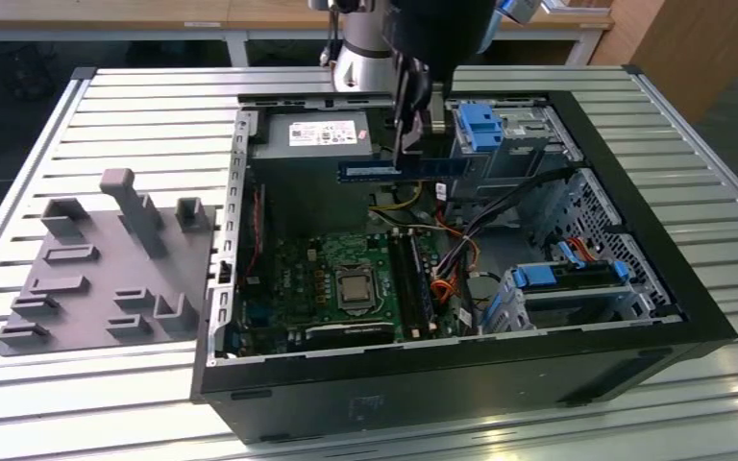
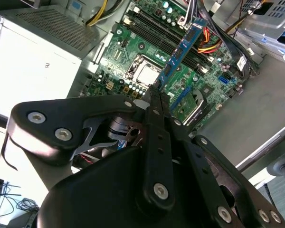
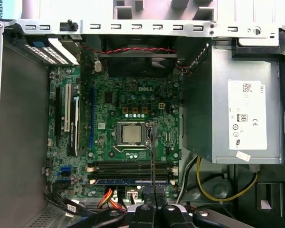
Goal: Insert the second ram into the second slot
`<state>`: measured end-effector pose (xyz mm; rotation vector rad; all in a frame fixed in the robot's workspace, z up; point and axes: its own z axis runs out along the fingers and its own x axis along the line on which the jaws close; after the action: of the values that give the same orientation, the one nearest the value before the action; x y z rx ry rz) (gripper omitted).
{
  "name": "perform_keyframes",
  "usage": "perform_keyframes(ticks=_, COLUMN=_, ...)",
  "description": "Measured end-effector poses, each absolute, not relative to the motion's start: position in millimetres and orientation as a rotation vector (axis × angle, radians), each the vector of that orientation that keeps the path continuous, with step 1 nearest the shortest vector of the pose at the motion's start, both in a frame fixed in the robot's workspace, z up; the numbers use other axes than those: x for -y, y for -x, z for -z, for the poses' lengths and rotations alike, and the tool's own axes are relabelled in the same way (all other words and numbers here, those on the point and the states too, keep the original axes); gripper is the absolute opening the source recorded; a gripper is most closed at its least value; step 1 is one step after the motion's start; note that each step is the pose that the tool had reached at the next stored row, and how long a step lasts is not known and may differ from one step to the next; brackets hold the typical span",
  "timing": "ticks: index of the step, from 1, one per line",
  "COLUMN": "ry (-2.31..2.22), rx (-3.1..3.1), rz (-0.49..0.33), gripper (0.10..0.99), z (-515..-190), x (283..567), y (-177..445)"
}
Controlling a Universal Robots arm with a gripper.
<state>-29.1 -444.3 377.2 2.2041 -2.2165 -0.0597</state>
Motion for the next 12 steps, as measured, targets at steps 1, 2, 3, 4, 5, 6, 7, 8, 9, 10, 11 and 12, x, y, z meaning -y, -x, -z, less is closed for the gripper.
perform_keyframes(ticks=1, ry=-2.204, rx=2.217, rz=0.060, gripper=0.118, z=-377.2, x=445.2, y=29.1)
perform_keyframes(ticks=2, ry=-2.203, rx=2.217, rz=0.060, gripper=0.118, z=-377.2, x=446.1, y=29.1)
perform_keyframes(ticks=3, ry=-2.202, rx=2.218, rz=0.060, gripper=0.118, z=-377.1, x=446.9, y=29.1)
perform_keyframes(ticks=4, ry=-2.201, rx=2.219, rz=0.060, gripper=0.118, z=-377.0, x=447.5, y=29.2)
perform_keyframes(ticks=5, ry=-2.200, rx=2.221, rz=0.060, gripper=0.118, z=-377.0, x=447.9, y=29.2)
perform_keyframes(ticks=6, ry=-2.198, rx=2.222, rz=0.060, gripper=0.118, z=-376.9, x=448.3, y=29.2)
perform_keyframes(ticks=7, ry=-2.195, rx=2.226, rz=0.060, gripper=0.118, z=-376.9, x=448.5, y=29.2)
perform_keyframes(ticks=8, ry=-2.191, rx=2.230, rz=0.060, gripper=0.118, z=-376.8, x=448.6, y=29.1)
perform_keyframes(ticks=9, ry=-2.185, rx=2.236, rz=0.060, gripper=0.118, z=-376.8, x=448.7, y=29.2)
perform_keyframes(ticks=10, ry=-2.176, rx=2.245, rz=0.060, gripper=0.118, z=-376.8, x=448.8, y=29.2)
perform_keyframes(ticks=11, ry=-2.165, rx=2.255, rz=0.060, gripper=0.118, z=-376.7, x=448.8, y=29.2)
perform_keyframes(ticks=12, ry=-2.153, rx=2.268, rz=0.060, gripper=0.118, z=-376.6, x=448.8, y=29.1)
